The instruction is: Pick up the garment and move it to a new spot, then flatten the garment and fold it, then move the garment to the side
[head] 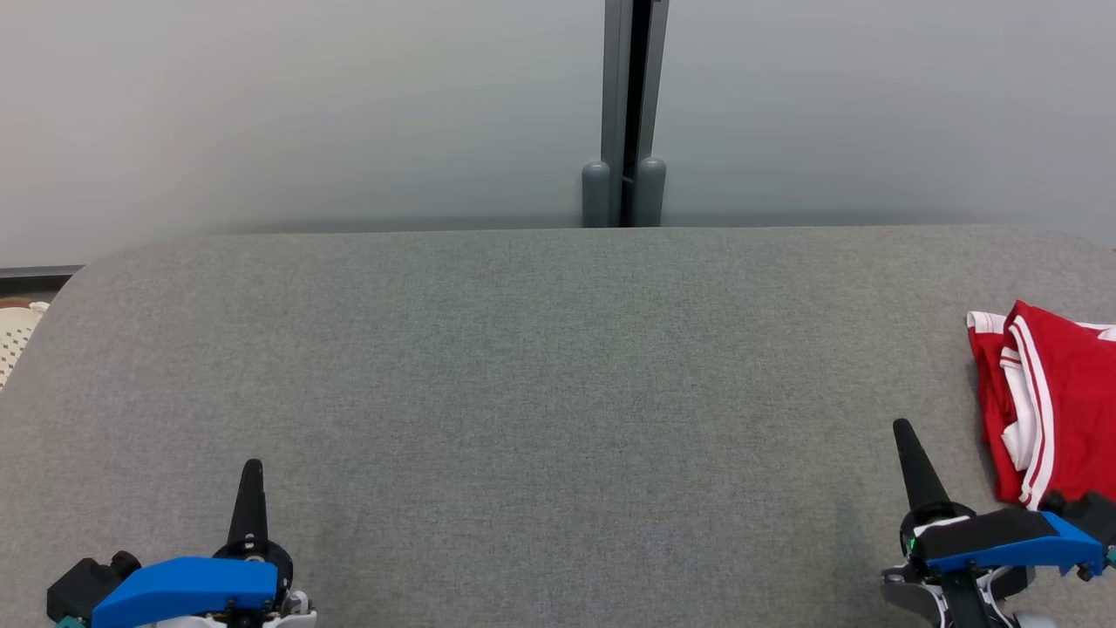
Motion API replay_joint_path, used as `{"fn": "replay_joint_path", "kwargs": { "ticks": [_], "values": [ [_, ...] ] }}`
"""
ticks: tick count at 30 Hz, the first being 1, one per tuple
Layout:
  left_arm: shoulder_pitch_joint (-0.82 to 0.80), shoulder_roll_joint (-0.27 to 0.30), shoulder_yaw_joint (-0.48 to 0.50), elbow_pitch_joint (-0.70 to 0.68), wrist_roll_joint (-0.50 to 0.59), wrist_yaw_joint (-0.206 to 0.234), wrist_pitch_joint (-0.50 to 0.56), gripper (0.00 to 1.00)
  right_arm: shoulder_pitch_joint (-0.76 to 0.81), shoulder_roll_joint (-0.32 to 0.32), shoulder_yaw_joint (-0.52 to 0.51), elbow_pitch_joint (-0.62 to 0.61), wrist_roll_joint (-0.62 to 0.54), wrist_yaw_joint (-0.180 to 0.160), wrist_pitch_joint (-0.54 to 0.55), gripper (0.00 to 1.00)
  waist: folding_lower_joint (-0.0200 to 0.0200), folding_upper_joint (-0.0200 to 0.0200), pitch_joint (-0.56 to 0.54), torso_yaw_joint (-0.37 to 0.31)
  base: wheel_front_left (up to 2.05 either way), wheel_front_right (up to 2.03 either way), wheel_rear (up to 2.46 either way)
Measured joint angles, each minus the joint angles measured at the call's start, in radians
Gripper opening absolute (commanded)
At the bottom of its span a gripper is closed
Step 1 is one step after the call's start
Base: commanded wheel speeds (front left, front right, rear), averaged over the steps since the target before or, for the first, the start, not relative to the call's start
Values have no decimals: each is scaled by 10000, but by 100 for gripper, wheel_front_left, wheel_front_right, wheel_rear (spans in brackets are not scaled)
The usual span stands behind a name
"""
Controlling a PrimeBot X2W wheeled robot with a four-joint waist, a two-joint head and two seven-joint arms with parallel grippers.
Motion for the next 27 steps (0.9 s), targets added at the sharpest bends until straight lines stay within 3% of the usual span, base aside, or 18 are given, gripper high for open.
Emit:
{"fn": "replay_joint_path", "kwargs": {
  "ticks": [27],
  "values": [
    [-313,2,182,-380,-2211,-36,616,0,119,-6,-236,-652,2489,0,610,0,0,0,-42,111,0,0,0]
  ]
}}
